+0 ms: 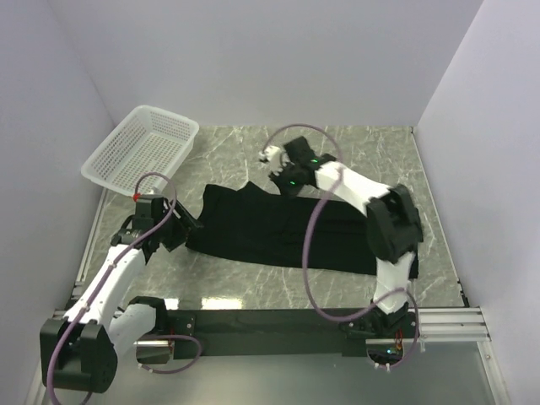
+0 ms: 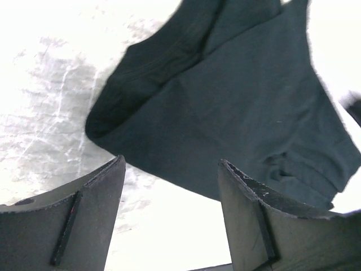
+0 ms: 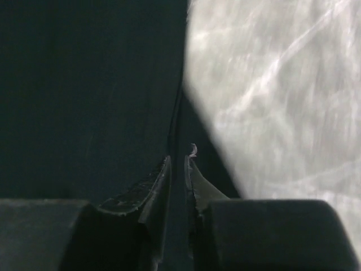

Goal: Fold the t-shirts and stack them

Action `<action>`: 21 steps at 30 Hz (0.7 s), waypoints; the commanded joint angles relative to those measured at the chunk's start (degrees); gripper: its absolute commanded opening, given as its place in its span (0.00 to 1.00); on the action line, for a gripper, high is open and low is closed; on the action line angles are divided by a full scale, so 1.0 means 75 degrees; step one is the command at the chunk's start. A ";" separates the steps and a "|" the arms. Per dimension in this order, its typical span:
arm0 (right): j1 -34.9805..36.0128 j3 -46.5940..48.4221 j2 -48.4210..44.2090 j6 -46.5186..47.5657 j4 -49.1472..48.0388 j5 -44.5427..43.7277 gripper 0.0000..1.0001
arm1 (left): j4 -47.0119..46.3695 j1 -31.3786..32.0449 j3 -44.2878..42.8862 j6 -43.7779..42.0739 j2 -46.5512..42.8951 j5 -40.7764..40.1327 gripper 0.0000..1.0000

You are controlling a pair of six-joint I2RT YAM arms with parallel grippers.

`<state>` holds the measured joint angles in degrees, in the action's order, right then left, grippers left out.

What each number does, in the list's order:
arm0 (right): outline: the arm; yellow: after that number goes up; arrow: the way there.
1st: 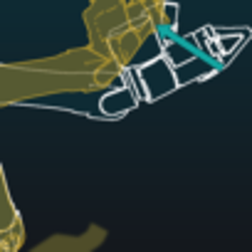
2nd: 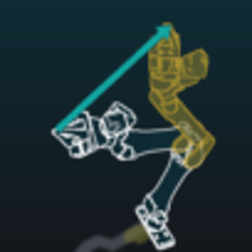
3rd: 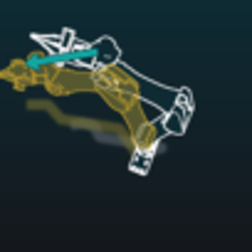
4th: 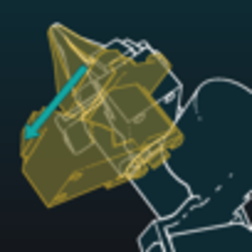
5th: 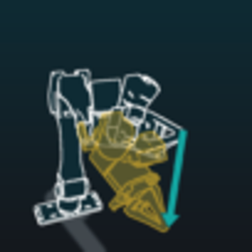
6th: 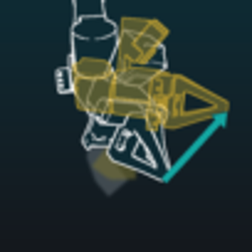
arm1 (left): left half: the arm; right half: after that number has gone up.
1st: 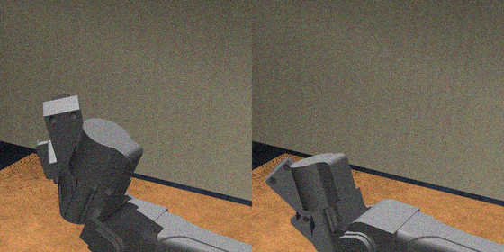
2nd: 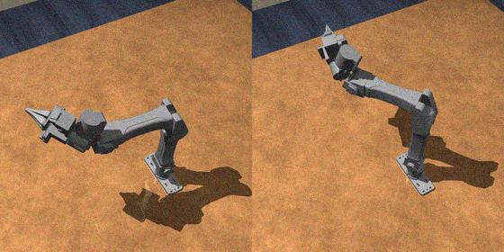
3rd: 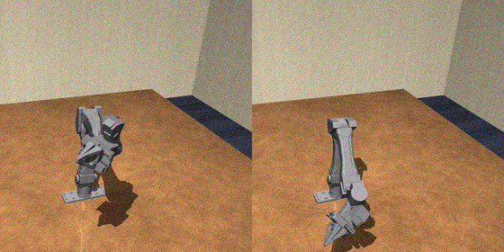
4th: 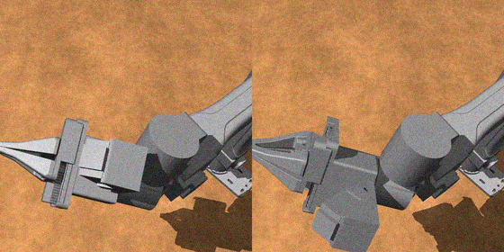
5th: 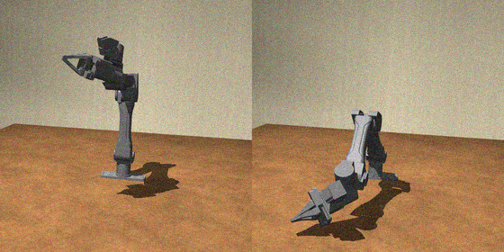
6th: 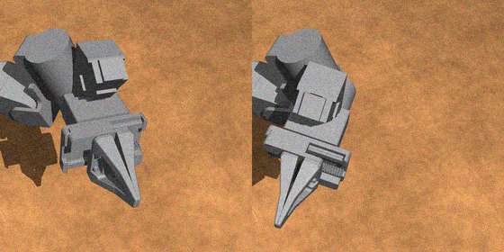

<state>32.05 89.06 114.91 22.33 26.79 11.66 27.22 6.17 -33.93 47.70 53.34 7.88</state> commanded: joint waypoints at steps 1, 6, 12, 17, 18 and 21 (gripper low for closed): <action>-0.0254 -0.1530 -0.2146 0.1252 0.0752 0.1572 0.24 | -0.0277 -0.0038 -0.0198 -0.0149 0.0514 -0.0078 0.71; -0.0850 -0.3772 -0.4561 0.1734 0.1162 0.1878 0.26 | -0.0349 -0.0015 -0.0526 -0.0676 0.1581 0.0004 0.66; -0.1914 -0.5017 -0.6508 0.1792 0.1912 0.1960 0.27 | -0.0325 0.0067 -0.0819 -0.1145 0.2309 -0.0312 0.62; -0.3170 -0.5604 -0.7504 0.2564 0.2872 0.2172 0.27 | -0.0196 0.0126 -0.1217 -0.1648 0.2672 -0.0441 0.62; -0.3311 -0.5779 -0.7668 0.2682 0.2978 0.2114 0.27 | -0.0138 0.0172 -0.1287 -0.1731 0.2708 -0.0476 0.62; -0.3827 -0.6153 -0.8184 0.2871 0.3331 0.1752 0.29 | 0.0026 0.0231 -0.1522 -0.2082 0.2802 -0.0511 0.62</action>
<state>5.96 44.93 57.06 40.29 47.03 25.93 26.70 7.25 -42.24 36.42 74.13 5.32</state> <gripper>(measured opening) 0.282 0.620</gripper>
